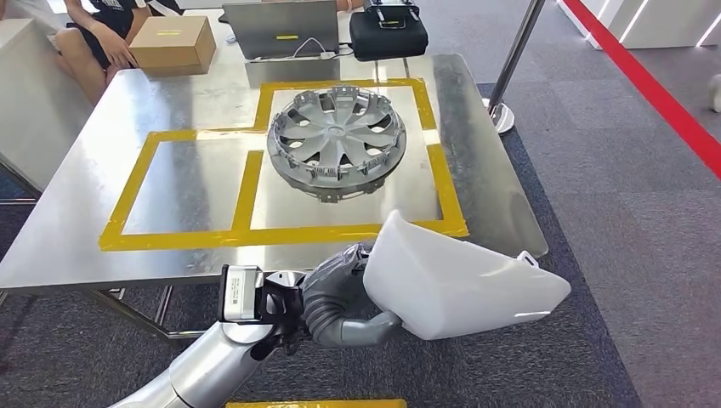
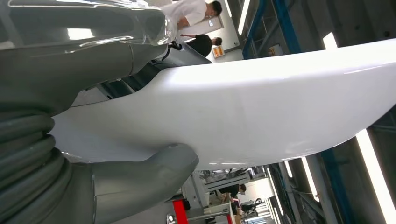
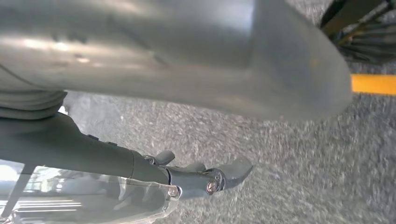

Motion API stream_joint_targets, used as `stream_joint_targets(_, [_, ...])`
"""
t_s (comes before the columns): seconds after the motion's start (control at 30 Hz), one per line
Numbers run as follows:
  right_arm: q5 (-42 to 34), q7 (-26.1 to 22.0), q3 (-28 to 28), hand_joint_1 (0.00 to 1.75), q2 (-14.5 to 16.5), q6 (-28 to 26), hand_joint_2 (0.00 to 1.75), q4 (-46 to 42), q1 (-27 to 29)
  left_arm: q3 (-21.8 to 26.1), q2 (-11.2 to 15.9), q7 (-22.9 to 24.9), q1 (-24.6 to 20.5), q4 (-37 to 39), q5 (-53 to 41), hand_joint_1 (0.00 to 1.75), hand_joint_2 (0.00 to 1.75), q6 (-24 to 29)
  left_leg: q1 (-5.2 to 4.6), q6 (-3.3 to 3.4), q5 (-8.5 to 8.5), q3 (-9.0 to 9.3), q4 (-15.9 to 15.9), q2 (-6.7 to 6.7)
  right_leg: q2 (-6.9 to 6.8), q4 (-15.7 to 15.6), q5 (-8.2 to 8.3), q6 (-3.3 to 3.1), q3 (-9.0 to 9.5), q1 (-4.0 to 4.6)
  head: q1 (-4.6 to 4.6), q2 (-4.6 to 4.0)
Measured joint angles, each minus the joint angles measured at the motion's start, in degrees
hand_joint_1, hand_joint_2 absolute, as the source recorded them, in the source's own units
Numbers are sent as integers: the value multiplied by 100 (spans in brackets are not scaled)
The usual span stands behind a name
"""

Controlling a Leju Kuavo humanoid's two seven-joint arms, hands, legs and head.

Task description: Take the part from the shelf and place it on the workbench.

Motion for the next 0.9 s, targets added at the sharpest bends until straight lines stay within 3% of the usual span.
stream_joint_targets(0.07, [2, 9, 1, 0, 0, 3, 0, 0, -5, 1, -20, -5, -14, -6, 5, 175, 175, 5, 22, 55, -35, 195, -96, -18, -6, 115, 75, 67, 36, -5, -4, 0])
stream_joint_targets(0.13, [3, 11, 2, 0, -1, 3, 0, 1, -30, -2, -41, -13, -34, -9, 9, 175, 175, 11, 46, 121, -102, 388, -149, -13, -11, 629, 127, 95, -228, -6, 25, -1])
stream_joint_targets(0.2, [3, 15, 2, 0, -13, 0, 0, 1, -43, -7, -44, -15, -41, -5, 11, 175, 175, 14, 45, 160, -214, 499, -160, -17, -12, 1307, -76, 121, -723, -5, 55, -1])
stream_joint_targets(0.27, [3, 20, 2, 0, -21, -1, 0, 1, -18, -11, -42, -15, -30, 1, 11, 175, 175, 14, 38, 168, -337, 620, -159, -45, -13, 1588, -406, 159, -1102, -4, 64, -1])
stream_joint_targets(0.3, [4, 21, 2, 0, -21, -1, 0, 1, -5, -11, -41, -16, -26, 3, 13, 175, 175, 15, 36, 165, -406, 701, -159, -59, -13, 1479, -449, 163, -1174, -4, 65, -1])
stream_joint_targets(0.33, [5, 21, 2, 0, -23, 0, 0, 1, 6, -12, -39, -21, -26, 4, 16, 175, 175, 17, 35, 156, -482, 796, -158, -68, -13, 1206, -344, 156, -1169, -4, 65, -1])
stream_joint_targets(0.4, [8, 20, 2, 0, -33, 2, 0, 1, 22, -14, -34, -37, -24, 11, 30, 175, 175, 23, 31, 123, -643, 977, -155, -71, -16, 493, 231, 111, -1054, 3, 65, -1])
stream_joint_targets(0.47, [9, 36, 2, 0, -48, 8, 0, 1, 30, -16, -24, -69, -9, 19, 39, 175, 175, 29, 27, 54, -786, 1103, -164, -81, -26, 142, 614, 49, -949, 35, 62, -1])
stream_joint_targets(0.57, [4, 69, 0, 0, -76, 7, 0, 0, 19, -31, -12, -166, 81, -66, -42, 175, 175, 65, 23, -42, -810, 1180, -53, -78, -25, 99, 558, -71, -777, 45, 59, 0])
stream_joint_targets(0.6, [4, 69, -1, 0, -86, 4, 0, -1, 15, -43, -6, -192, 115, -109, -73, 175, 175, 88, 21, -68, -756, 1096, 140, -61, -23, 72, 519, -107, -702, 27, 47, 1])
stream_joint_targets(0.67, [18, 64, 0, 0, -102, 1, 0, -2, 7, -71, 20, -216, 178, -171, -108, 175, 175, 146, 43, -136, -745, 650, 791, -25, -22, 15, 432, -143, -552, -7, 26, 2])
stream_joint_targets(0.73, [49, 57, 0, 0, -107, 0, 0, -2, 5, -96, 65, -231, 253, -199, -108, 175, 175, 204, 83, -204, -999, 79, 1413, -14, -20, -7, 324, -147, -416, -29, 15, 2])
stream_joint_targets(0.77, [64, 53, 1, 0, -105, 0, 0, -1, 6, -104, 91, -233, 290, -207, -108, 175, 175, 232, 101, -225, -1156, -135, 1536, -13, -18, -10, 266, -141, -341, -40, 10, 2])
stream_joint_targets(0.8, [77, 49, 1, 0, -103, 0, 0, -1, 6, -108, 112, -236, 320, -210, -108, 175, 175, 269, 115, -238, -1237, -268, 1499, -12, -14, -9, 204, -132, -258, -50, 10, 2])
stream_joint_targets(0.83, [87, 40, 2, 0, -101, 0, 0, -1, 5, -106, 132, -236, 343, -213, -115, 175, 175, 321, 126, -243, -1192, -322, 1306, -10, -9, -9, 135, -120, -166, -60, 8, 2])
stream_joint_targets(0.87, [95, 26, 2, 0, -98, -1, 0, -1, 4, -95, 150, -236, 368, -217, -149, 175, 175, 404, 133, -239, -971, -315, 991, -2, -5, -11, 63, -103, -72, -67, 7, 2])
stream_joint_targets(0.9, [100, 6, 2, 0, -95, -2, 0, -1, 0, -71, 171, -237, 405, -224, -207, 175, 175, 508, 132, -227, -599, -282, 639, 15, 0, -8, -12, -80, 10, -68, 6, 1])
